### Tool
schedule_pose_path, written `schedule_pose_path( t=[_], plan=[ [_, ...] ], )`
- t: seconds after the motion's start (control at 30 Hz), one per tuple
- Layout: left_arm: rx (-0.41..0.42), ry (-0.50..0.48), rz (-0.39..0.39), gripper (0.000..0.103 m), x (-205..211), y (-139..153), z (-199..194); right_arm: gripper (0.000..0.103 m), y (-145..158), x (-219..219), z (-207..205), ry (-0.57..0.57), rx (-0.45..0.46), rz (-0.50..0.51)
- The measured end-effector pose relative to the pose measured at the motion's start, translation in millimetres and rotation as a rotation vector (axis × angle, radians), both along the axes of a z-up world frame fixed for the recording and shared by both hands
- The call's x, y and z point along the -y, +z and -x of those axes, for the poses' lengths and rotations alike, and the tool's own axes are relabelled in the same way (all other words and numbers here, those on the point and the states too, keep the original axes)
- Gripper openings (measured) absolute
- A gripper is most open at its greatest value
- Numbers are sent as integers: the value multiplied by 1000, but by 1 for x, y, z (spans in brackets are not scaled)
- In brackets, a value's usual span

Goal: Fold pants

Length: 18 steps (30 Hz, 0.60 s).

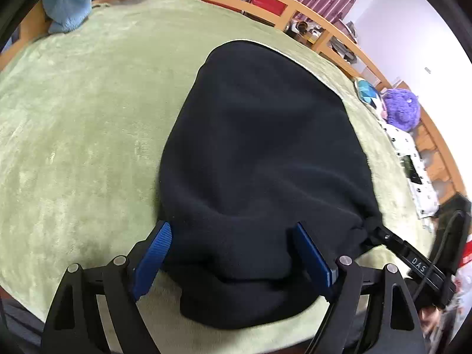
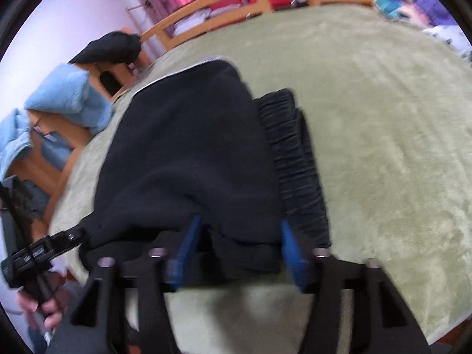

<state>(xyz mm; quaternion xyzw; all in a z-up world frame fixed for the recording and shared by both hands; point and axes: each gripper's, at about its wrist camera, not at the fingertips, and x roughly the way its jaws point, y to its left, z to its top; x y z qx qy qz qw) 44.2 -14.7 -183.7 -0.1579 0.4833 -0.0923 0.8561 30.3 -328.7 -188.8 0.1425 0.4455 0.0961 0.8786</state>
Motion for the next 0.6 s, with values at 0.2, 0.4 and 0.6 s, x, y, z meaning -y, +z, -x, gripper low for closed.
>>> schedule_pose_path(
  t=[0.2,0.4,0.6],
  plan=[
    [43,-54,67,38,-30,13,11,13,7,26,17,13,56,-160],
    [39,-85,10,44,-30,4,16,22,-20,16,23,40,-2,-54],
    [98,-69,20,63,-38,37,23,43,42,6,39,17,125,52]
  ],
)
